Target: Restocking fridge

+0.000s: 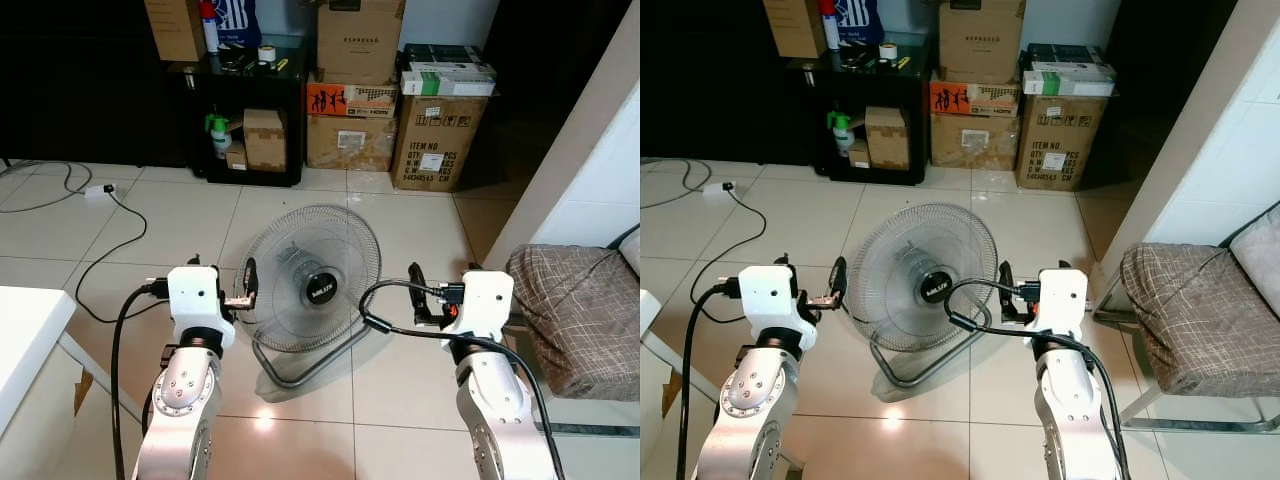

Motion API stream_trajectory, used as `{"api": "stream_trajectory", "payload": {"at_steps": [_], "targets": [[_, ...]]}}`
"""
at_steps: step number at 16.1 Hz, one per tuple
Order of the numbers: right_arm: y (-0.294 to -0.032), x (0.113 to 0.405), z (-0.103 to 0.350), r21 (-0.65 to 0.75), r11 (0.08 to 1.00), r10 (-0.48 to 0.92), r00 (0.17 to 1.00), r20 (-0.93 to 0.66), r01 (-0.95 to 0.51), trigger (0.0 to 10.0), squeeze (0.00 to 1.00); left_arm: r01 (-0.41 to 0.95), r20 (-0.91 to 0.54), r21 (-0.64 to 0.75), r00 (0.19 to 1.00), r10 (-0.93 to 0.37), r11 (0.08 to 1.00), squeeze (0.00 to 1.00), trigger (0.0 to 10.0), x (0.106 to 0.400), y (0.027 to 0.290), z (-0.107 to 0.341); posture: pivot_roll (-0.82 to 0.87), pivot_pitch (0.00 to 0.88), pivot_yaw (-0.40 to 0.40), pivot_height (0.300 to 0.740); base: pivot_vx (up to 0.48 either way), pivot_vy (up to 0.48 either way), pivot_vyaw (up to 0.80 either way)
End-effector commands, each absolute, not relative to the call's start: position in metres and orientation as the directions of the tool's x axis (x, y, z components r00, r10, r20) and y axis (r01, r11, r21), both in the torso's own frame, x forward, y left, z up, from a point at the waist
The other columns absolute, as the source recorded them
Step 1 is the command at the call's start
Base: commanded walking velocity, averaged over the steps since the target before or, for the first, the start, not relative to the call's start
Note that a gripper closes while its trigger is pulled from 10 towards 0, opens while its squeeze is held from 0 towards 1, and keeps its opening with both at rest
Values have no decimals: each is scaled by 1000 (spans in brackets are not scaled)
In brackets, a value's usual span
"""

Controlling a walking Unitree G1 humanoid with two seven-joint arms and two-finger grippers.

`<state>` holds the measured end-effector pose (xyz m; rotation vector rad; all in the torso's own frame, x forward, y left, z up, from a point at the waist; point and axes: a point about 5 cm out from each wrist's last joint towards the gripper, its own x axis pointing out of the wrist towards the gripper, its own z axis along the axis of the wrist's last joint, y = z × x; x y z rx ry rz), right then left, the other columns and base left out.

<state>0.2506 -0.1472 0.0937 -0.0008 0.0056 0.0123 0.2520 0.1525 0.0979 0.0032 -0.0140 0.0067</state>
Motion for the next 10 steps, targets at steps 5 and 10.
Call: {"api": "stream_trajectory", "payload": {"at_steps": [5,10], "targets": [[-120,334,116,116,987,127,987,-101,-115,10000,0,144,-17,-7,989,-144,990,0,10000,329,116,145,96,14,-24,740,0,0,0],[-121,343,116,119,986,128,986,-103,-116,10000,0,152,-36,-6,988,-152,988,0,10000,335,114,146,92,13,-26,740,0,0,0]]}}
